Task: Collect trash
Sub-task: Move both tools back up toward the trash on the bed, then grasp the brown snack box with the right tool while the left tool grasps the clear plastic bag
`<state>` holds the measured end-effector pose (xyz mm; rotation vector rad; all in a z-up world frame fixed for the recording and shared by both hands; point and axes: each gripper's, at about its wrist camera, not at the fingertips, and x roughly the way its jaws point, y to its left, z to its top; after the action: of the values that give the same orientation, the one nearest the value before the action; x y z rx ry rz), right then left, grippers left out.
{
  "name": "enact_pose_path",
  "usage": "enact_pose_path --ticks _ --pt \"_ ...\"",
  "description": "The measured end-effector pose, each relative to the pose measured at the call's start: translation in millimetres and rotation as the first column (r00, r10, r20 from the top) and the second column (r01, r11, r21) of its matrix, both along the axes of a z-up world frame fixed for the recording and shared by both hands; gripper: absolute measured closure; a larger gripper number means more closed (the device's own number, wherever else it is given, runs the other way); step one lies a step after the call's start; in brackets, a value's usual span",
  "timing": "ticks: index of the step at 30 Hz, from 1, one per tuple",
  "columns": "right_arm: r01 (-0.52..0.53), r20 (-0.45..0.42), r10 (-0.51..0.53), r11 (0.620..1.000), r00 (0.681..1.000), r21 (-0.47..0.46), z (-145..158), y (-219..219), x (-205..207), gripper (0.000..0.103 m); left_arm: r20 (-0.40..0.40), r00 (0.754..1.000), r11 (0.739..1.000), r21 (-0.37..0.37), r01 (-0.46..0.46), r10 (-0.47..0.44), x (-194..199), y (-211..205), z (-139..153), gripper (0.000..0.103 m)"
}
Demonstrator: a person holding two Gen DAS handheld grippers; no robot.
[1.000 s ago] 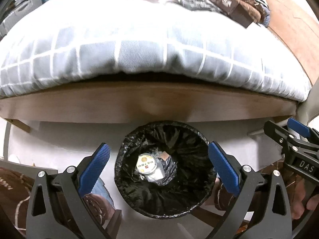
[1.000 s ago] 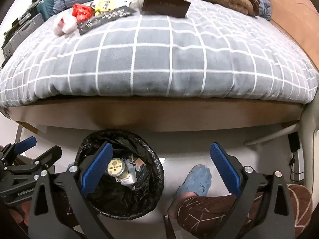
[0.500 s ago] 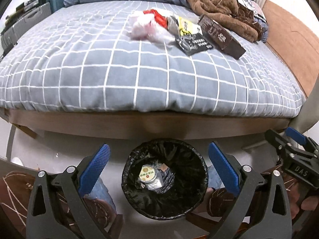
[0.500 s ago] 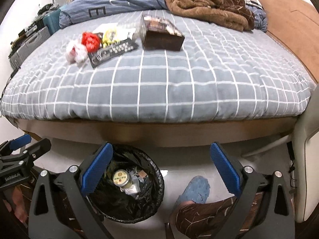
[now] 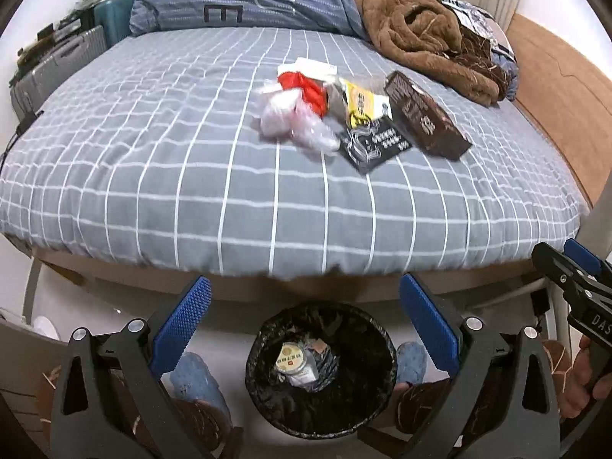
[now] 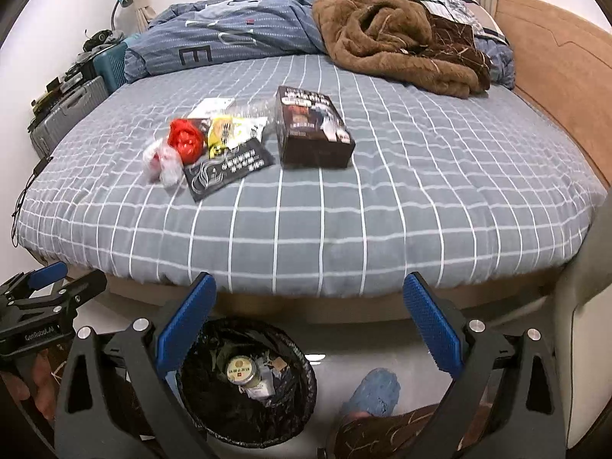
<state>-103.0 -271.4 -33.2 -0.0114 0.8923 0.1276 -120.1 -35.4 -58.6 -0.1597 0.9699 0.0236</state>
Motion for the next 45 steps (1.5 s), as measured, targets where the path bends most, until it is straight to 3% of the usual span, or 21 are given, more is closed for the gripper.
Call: enact_pose_path --ticks 15,34,41,45 --pt "-0.062 -0.021 0.063 0.998 0.998 0.033 12 6 93 0.009 0.007 1.0 1.0 0.008 -0.029 0.029 71 16 15 0.006" --pt "-0.102 -0.127 0.108 0.994 0.986 0.048 -20 17 238 0.009 -0.079 0.996 0.999 -0.014 -0.045 0.043 173 40 -23 0.006" --pt "-0.121 -0.208 0.138 0.988 0.968 0.091 -31 18 287 0.009 -0.099 0.995 1.0 -0.002 -0.031 0.031 190 41 -31 0.007" --pt "-0.12 -0.278 0.156 0.983 0.948 0.14 -42 15 308 0.009 -0.115 0.993 1.0 -0.003 -0.018 0.018 196 40 -33 0.013"
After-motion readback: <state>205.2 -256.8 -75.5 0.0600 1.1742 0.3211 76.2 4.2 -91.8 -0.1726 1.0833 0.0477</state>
